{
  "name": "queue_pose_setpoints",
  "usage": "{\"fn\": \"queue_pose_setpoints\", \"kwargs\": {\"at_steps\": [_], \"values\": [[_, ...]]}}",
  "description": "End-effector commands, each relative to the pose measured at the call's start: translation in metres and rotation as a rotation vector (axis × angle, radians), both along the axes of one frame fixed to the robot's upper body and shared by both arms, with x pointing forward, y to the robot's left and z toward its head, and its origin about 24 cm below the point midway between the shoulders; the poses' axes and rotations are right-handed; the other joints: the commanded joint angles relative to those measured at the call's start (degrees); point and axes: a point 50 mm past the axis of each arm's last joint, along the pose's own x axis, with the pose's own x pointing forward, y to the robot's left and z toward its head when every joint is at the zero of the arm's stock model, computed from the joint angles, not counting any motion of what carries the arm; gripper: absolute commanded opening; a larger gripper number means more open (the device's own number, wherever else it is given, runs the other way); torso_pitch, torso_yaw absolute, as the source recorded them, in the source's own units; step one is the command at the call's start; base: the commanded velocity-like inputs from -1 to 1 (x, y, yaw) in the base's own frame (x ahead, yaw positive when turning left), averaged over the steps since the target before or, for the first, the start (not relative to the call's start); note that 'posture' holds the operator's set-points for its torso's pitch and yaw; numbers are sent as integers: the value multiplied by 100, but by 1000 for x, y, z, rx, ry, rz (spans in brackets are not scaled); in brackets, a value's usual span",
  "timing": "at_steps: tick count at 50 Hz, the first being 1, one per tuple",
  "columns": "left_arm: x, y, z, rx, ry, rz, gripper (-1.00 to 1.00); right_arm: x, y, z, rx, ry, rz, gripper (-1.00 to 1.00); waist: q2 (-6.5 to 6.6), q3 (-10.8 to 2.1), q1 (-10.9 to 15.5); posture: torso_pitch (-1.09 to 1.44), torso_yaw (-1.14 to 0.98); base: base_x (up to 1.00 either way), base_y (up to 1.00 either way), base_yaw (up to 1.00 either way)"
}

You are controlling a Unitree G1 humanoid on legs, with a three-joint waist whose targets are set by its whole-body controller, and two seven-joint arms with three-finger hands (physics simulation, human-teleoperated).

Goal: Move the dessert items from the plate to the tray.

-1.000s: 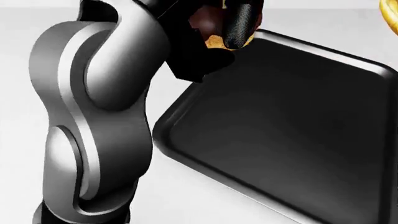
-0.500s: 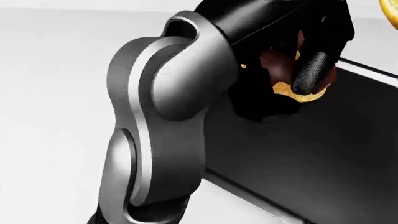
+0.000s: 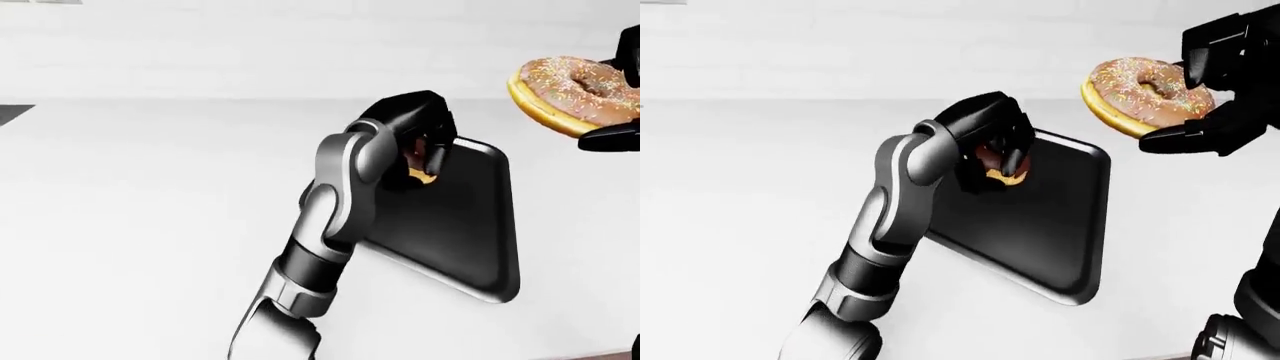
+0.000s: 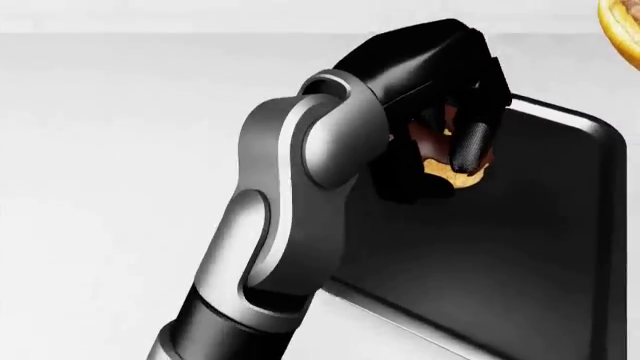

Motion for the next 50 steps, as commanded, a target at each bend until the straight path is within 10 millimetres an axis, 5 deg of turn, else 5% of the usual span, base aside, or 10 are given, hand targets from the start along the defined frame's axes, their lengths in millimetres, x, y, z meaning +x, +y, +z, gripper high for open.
{"fn": "queue_pose_setpoints", "kwargs": {"at_steps": [1,5,8,13,23,35,43,50], "values": [[-8,-1,-7,-32,-5,-24,-51,-9,-1,15,-33,-77,-19,-98,-146,3,-1,0,0,0,0,0],[-7,0,-9,-21,-4,-24,-6,-9,-1,16,-32,-77,-19,-98,-121,-17,-4,0,0,0,0,0],[-7,3,-9,-14,-5,-16,48,-9,-1,15,-32,-76,-19,-98,-105,-21,-7,0,0,0,0,0],[-9,9,-6,6,-6,-13,73,-9,0,17,-31,-78,-18,-98,-79,-8,-23,0,0,0,0,0],[-23,43,36,-85,-71,77,100,-1,4,8,-45,-47,-12,-98,-43,53,-34,0,0,0,0,0],[-31,97,104,-180,-136,205,100,24,23,-8,-138,79,27,-98,-159,242,-44,0,0,0,0,0],[-41,124,135,-187,-154,265,100,46,31,-11,-148,68,15,-99,-106,241,-52,0,0,0,0,0],[-39,149,137,-158,-155,314,100,70,46,-15,-152,34,12,-99,-4,245,-91,0,0,0,0,0]]}}
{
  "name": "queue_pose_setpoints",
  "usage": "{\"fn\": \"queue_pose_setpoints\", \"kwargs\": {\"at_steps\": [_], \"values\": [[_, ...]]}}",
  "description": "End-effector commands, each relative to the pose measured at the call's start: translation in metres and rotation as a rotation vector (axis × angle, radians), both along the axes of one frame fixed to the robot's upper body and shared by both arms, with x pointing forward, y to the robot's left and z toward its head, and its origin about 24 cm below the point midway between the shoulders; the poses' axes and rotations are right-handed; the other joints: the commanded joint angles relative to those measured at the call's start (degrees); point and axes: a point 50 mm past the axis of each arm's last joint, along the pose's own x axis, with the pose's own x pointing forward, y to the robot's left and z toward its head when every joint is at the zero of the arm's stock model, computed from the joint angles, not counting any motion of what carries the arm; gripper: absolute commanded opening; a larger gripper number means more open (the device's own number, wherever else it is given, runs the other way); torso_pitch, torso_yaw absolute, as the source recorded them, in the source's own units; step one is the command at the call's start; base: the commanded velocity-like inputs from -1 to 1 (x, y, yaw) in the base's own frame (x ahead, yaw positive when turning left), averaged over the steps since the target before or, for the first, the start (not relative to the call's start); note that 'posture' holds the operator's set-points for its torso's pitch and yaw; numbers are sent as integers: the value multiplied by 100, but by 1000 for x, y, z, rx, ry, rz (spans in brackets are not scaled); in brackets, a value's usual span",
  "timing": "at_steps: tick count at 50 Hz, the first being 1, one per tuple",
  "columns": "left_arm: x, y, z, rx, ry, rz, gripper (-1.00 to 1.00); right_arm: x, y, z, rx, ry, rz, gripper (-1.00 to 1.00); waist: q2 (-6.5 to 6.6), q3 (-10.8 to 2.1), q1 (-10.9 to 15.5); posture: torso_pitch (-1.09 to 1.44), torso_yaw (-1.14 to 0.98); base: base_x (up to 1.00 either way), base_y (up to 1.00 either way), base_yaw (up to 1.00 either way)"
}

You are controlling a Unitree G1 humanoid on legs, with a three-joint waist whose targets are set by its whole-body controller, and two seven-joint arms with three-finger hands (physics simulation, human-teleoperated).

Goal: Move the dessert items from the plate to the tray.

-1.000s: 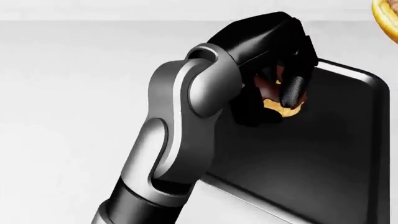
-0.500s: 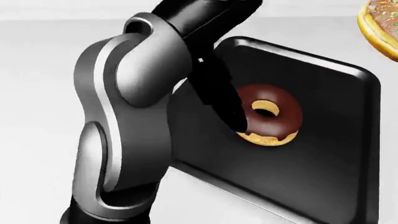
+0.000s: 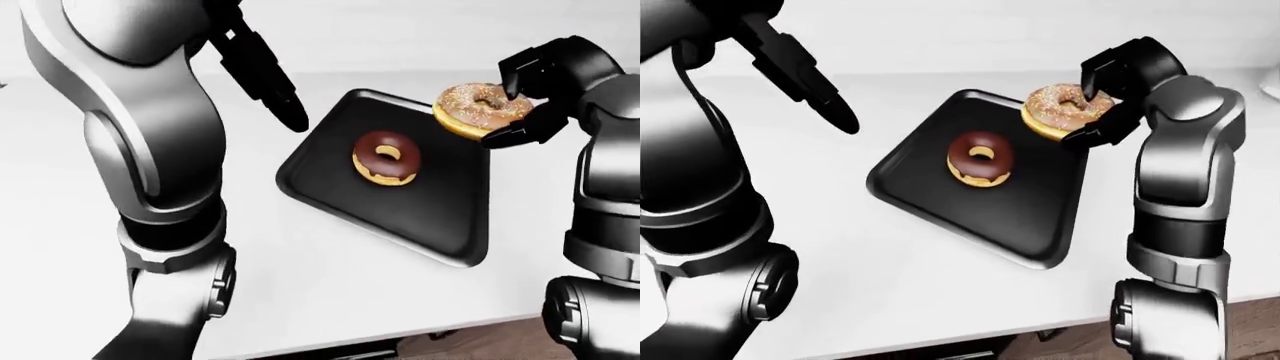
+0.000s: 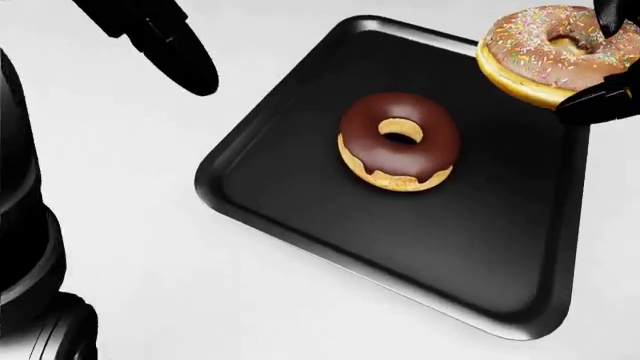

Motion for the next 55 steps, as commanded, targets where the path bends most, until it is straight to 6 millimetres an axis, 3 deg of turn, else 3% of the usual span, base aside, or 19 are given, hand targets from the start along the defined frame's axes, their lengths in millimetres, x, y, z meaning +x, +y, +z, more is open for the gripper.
{"fn": "queue_pose_setpoints", "kwargs": {"at_steps": [1,9,33,42,50,55], "values": [[-2,9,11,0,-49,18,100,0,4,18,-45,-116,-16,-100,-22,-149,6,0,0,0,0,0],[-1,20,16,-7,-56,33,100,24,20,7,-42,-148,-13,-100,56,-198,-41,0,0,0,0,0],[-3,18,12,-20,-57,24,100,43,12,-23,-51,-104,-80,-100,63,-226,-39,0,0,0,0,0],[-4,16,10,-19,-55,17,100,44,10,-35,-66,-69,-92,-6,31,-202,-6,0,0,0,0,0],[-5,15,9,-17,-56,13,100,44,10,-37,-71,-62,-89,100,14,-199,8,0,0,0,0,0],[-6,15,9,-18,-58,12,100,39,7,-27,-70,-77,-88,100,3,-194,18,0,0,0,0,0]]}}
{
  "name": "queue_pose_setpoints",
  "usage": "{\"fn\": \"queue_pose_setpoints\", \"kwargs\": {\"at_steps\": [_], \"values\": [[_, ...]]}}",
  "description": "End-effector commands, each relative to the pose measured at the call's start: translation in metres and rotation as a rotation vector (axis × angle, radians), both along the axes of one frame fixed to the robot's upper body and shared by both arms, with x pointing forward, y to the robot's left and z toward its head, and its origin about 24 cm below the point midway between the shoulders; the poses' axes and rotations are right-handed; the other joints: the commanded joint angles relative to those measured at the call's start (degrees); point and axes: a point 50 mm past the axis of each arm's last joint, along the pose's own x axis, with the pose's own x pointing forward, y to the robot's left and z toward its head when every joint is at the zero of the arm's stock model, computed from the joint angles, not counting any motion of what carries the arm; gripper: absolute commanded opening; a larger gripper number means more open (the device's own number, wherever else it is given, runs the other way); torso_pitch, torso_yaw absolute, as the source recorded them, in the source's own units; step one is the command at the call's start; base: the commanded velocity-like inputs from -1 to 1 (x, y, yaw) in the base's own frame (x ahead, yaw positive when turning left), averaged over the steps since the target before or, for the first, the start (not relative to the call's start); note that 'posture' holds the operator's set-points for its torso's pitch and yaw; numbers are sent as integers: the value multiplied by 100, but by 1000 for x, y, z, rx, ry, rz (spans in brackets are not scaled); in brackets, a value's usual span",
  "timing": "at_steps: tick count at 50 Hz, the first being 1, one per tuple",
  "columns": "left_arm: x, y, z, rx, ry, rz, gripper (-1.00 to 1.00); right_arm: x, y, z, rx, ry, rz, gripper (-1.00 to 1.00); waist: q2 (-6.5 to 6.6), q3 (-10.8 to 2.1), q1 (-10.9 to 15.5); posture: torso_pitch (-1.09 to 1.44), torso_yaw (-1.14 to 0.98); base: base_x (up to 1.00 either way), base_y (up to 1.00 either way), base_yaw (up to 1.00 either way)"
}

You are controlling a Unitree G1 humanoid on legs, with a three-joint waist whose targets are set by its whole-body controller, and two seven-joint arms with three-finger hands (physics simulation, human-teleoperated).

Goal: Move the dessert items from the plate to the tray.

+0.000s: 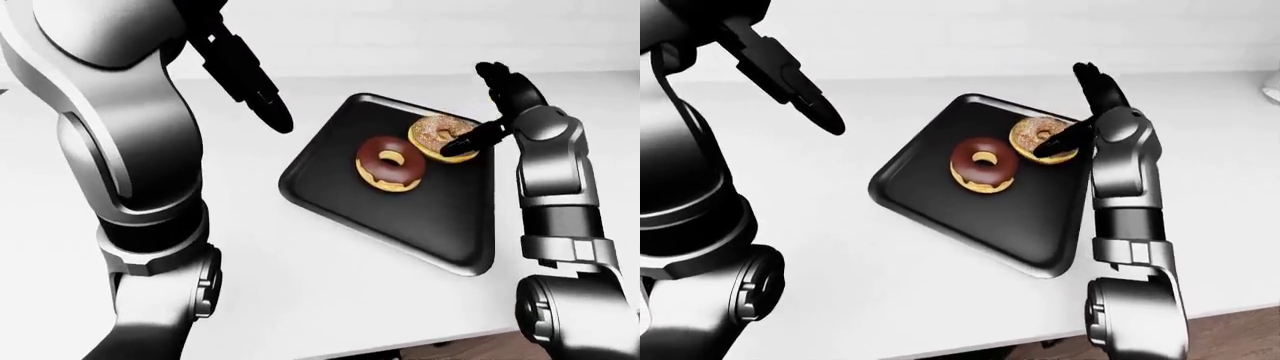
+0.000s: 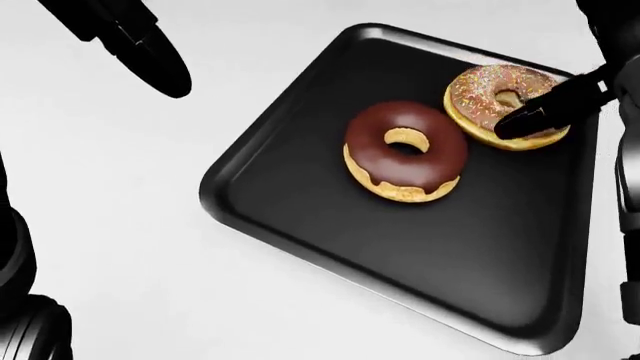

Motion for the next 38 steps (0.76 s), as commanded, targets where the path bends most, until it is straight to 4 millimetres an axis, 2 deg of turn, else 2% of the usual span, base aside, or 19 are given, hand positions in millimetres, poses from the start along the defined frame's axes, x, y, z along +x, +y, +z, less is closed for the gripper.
{"fn": "queue_pose_setpoints", "kwargs": {"at_steps": [1,6,10,19,26,29,34,38], "values": [[-8,1,11,-4,-67,8,100,-6,-1,34,-25,-111,4,100,-22,-181,1,0,0,0,0,0],[-9,-1,9,0,-61,5,100,-24,-5,63,-18,-145,40,100,-26,-172,9,0,0,0,0,0],[-8,9,-1,62,-43,45,100,-60,-8,84,-10,-169,94,100,-36,-147,26,0,0,0,0,0],[-22,58,3,129,-58,212,100,-146,-38,134,-47,-287,91,100,-43,-123,12,0,0,0,0,0],[-35,92,-3,207,-54,404,100,-188,-52,142,-81,-325,67,100,-48,-93,-8,0,0,0,0,0],[-44,108,-20,283,-23,458,100,-207,-59,134,-86,-314,48,100,-47,-88,-8,0,0,0,0,0],[-57,135,-31,380,-52,575,100,-228,-71,125,-61,-332,22,100,-46,-98,-16,0,0,0,0,0],[-65,153,-36,406,-59,624,100,-243,-82,115,-29,-346,-2,100,16,-88,-58,0,0,0,0,0]]}}
